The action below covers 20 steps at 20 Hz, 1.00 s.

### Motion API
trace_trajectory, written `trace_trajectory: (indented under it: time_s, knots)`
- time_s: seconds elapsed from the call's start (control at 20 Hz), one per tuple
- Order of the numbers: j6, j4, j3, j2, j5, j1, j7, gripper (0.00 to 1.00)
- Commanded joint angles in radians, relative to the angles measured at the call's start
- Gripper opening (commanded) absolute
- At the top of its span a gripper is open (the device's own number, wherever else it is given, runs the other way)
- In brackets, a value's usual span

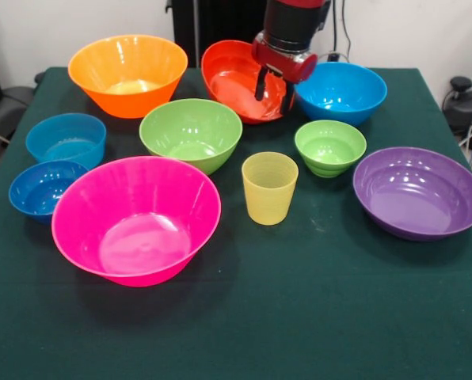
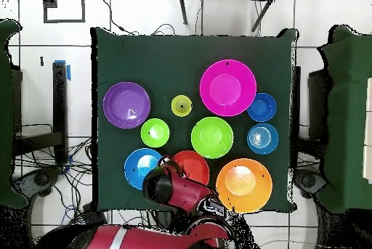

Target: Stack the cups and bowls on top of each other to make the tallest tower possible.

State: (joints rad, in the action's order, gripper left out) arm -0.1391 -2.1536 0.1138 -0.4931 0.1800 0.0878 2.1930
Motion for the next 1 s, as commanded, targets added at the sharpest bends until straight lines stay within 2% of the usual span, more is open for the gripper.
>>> trace_trajectory:
  time_s: [0.05, 0.45, 1.0]
  knots:
    - [0.158, 0.064, -0.055, -0.058, 0.0, -0.015, 0.076, 1.0]
    - [0.214, 0.052, -0.038, -0.112, 0.0, -0.04, 0.089, 1.0]
    - [0.077, 0.094, -0.072, 0.01, 0.009, -0.042, 0.134, 1.0]
